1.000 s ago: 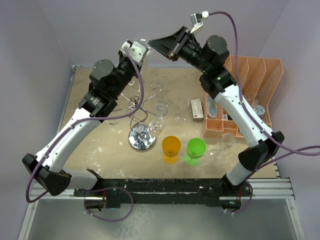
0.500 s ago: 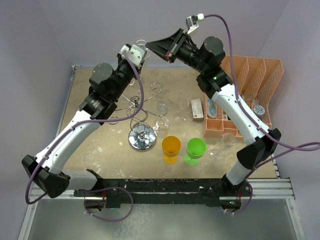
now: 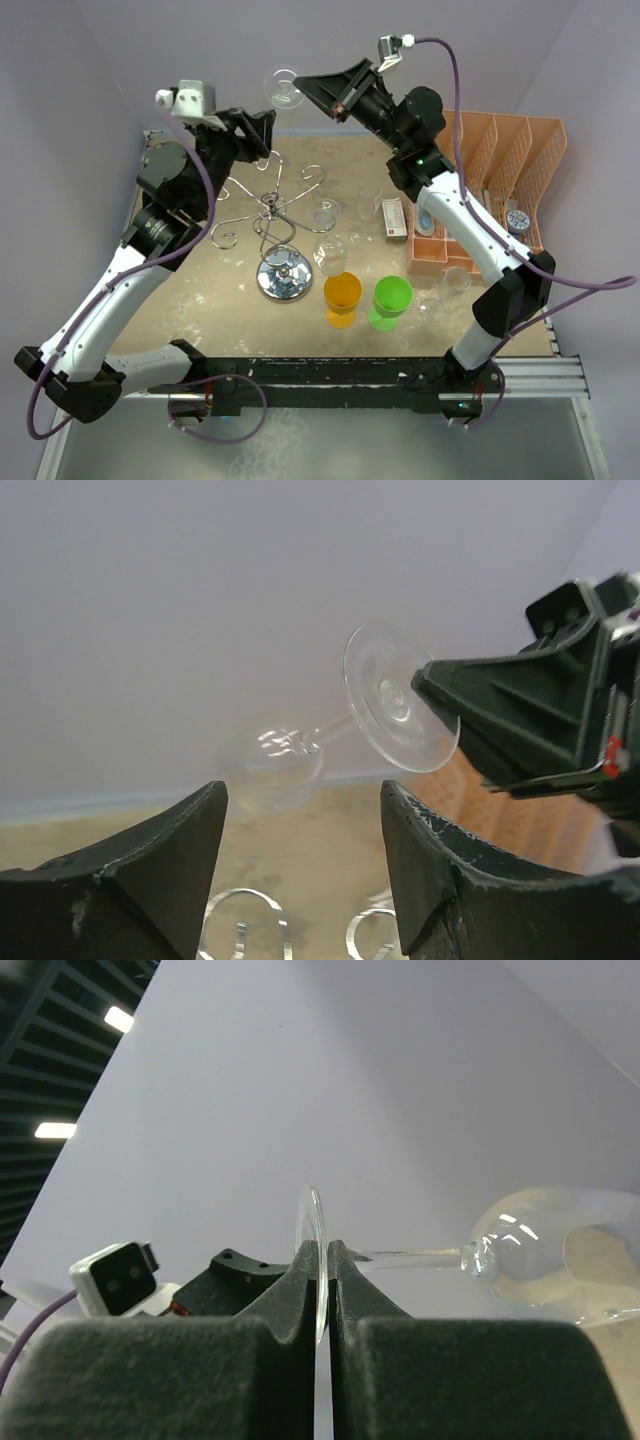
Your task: Place the wine glass upside down on the wine glass rack
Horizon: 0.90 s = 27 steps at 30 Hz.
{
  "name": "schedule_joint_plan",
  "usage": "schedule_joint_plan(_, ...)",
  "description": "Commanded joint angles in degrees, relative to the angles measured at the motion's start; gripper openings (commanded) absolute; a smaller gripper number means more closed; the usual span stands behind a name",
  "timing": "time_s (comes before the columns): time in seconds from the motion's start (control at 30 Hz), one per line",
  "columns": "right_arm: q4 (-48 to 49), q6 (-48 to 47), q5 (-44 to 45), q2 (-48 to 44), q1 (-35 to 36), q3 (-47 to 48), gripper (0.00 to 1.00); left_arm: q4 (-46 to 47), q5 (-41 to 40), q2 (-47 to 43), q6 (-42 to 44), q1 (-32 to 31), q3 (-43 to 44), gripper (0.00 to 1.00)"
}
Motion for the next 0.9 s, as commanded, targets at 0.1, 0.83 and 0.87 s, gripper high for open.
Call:
schedule_joint_plan(0.1, 11.3, 0.1, 0.0, -0.3, 0.1, 0.6, 0.0, -5.4, 3.1, -0.9, -36.1, 0.0, 4.6, 0.6)
schedule_joint_plan(0.83, 16.1, 4.0, -11.1, 1.7, 0.1, -0.4, 0.0, -3.4, -2.4, 0.1, -38.5, 3.1, 4.9, 0.38)
schedule_joint_plan(0.87, 16.4, 4.3, -11.4, 1.9, 0.1, -0.4, 0.0, -3.3, -2.6, -0.1, -38.3, 3.2, 4.9, 0.36)
